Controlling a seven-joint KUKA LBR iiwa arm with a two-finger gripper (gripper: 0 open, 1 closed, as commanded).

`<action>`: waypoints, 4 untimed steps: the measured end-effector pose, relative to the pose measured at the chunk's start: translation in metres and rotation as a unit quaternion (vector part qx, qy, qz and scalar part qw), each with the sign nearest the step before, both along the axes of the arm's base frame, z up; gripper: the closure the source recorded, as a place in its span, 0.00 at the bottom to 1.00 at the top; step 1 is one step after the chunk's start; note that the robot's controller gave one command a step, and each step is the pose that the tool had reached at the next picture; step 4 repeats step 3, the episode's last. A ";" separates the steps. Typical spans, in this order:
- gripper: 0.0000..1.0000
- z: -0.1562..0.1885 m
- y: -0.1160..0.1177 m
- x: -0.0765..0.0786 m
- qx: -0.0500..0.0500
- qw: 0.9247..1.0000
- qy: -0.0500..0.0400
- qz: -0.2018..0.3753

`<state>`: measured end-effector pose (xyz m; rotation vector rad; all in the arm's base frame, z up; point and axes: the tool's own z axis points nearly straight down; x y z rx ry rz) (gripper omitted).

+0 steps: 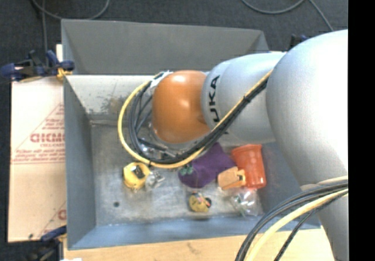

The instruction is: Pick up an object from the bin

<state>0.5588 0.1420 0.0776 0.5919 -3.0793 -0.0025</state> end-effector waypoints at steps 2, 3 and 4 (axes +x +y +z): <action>1.00 0.096 0.010 0.026 0.000 0.998 -0.003 -0.069; 1.00 0.124 0.014 0.020 -0.001 0.999 -0.004 -0.053; 1.00 0.124 0.014 0.020 -0.001 0.999 -0.004 -0.053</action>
Offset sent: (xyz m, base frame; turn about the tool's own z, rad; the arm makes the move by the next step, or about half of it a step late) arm 0.0325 0.0101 0.1143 0.1717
